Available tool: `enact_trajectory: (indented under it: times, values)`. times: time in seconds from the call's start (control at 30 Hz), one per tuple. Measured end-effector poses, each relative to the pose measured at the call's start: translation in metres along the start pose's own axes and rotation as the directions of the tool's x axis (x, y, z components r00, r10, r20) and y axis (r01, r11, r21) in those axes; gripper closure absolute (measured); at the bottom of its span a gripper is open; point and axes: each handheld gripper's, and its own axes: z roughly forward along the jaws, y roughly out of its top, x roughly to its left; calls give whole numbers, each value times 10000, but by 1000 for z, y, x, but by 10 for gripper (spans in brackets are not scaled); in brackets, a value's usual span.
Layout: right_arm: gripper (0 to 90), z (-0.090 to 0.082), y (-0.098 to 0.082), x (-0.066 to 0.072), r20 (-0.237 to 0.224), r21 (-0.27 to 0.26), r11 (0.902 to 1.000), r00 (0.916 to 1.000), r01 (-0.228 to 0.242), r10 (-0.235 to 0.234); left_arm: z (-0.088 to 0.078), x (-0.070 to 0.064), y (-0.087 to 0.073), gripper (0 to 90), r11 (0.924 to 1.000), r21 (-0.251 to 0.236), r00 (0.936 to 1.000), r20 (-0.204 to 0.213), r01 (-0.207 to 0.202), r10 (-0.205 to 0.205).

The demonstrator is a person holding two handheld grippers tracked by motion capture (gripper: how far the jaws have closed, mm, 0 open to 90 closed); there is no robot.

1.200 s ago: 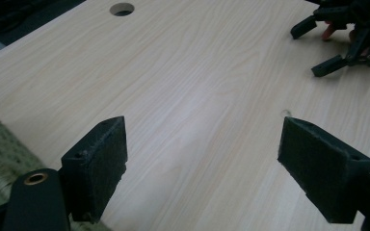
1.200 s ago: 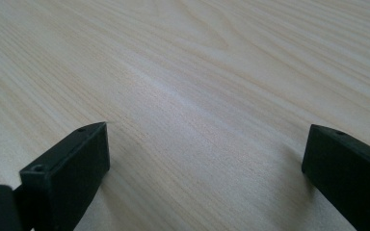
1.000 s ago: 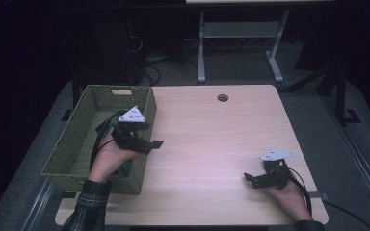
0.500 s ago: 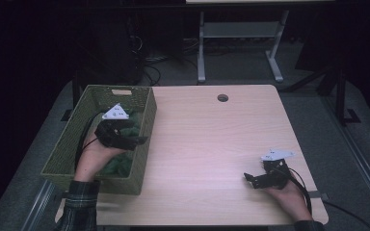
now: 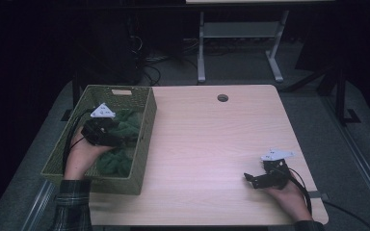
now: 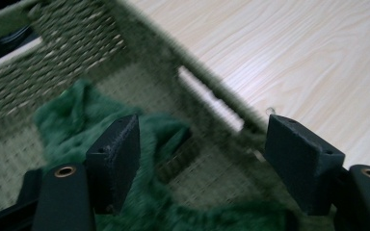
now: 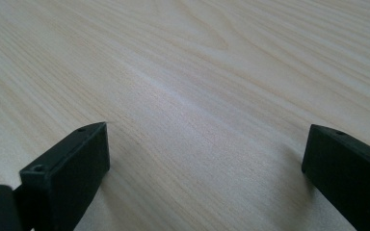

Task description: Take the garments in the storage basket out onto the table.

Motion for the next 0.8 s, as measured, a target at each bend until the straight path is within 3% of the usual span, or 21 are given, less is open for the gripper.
enact_trajectory:
  times: [0.3, 0.5, 0.8]
  values:
    - [24, 0, 0, 0, -1, -4, 10000, 10000, 6, -6, 9, 14, -11, 322, 9984, 500, 9993, -268, 270, -257]
    - [24, 0, 0, 0, -3, 1, 10000, 10000, 0, 0, 20, 22, -20, 361, 9937, 1073, 9982, -542, 313, -255]
    - [24, 0, 0, 0, -2, 0, 10000, 10000, 2, -2, 35, 30, -32, 414, 9853, 1630, 9975, -573, 514, -425]
